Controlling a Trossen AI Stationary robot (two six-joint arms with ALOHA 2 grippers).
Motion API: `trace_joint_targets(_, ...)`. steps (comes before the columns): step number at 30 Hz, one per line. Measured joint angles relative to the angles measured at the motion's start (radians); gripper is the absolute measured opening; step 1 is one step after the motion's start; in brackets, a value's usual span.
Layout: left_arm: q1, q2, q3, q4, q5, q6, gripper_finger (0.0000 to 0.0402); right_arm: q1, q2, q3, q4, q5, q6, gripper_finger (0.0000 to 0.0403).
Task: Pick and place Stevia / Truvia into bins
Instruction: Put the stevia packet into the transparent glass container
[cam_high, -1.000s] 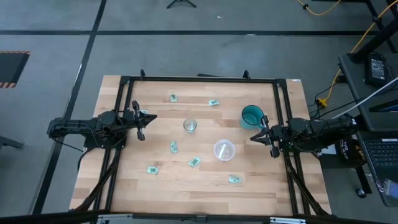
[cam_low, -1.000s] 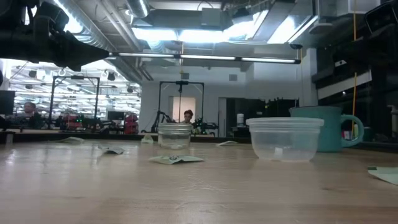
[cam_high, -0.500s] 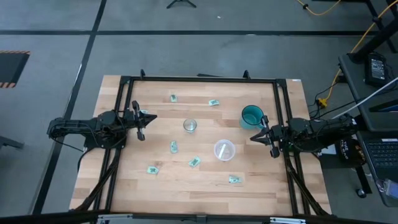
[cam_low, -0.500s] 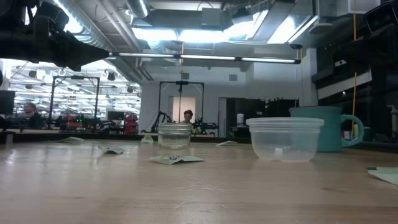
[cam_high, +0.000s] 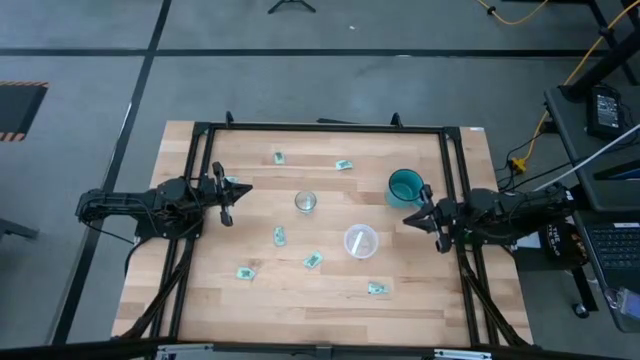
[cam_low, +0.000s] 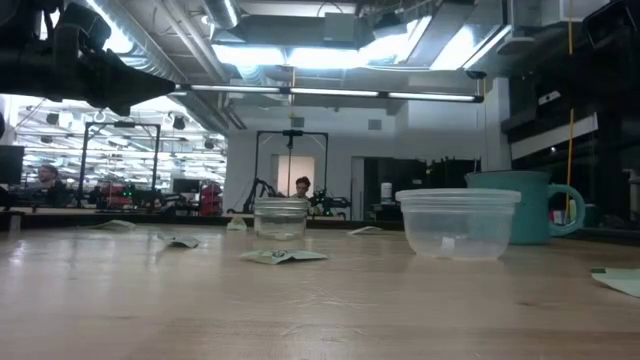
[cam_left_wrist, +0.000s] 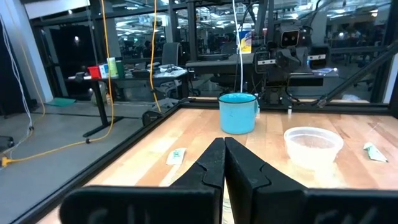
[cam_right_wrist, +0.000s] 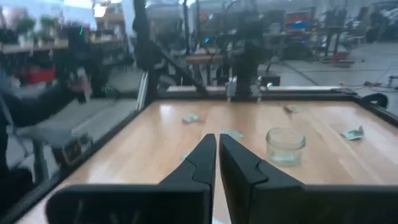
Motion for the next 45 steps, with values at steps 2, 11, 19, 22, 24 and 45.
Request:
trace_joint_targets(2,0.0,0.0,0.0,0.0,-0.002,0.014,0.0004,-0.001,0.0,0.0,0.011,0.028,-0.002,0.0026)
trace_joint_targets(11,0.0,0.0,0.0,0.0,-0.002,-0.012,0.0004,-0.002,0.032,0.054,0.011,0.142,-0.096,0.0026)
trace_joint_targets(19,0.0,0.009,0.0,0.0,-0.004,-0.062,0.0004,-0.018,0.156,0.146,0.012,0.243,-0.182,0.0026)
trace_joint_targets(22,0.0,0.037,0.014,-0.003,-0.039,-0.089,0.0004,-0.054,0.205,0.159,0.008,0.308,-0.167,0.0026)
trace_joint_targets(24,0.0,0.069,0.037,-0.005,-0.075,-0.111,0.0004,-0.085,0.238,0.175,0.008,0.31,-0.154,0.0026)
trace_joint_targets(45,0.0,0.538,0.481,-0.463,-0.274,-0.337,0.0062,-0.233,0.515,0.235,0.098,0.309,-0.129,0.0026)
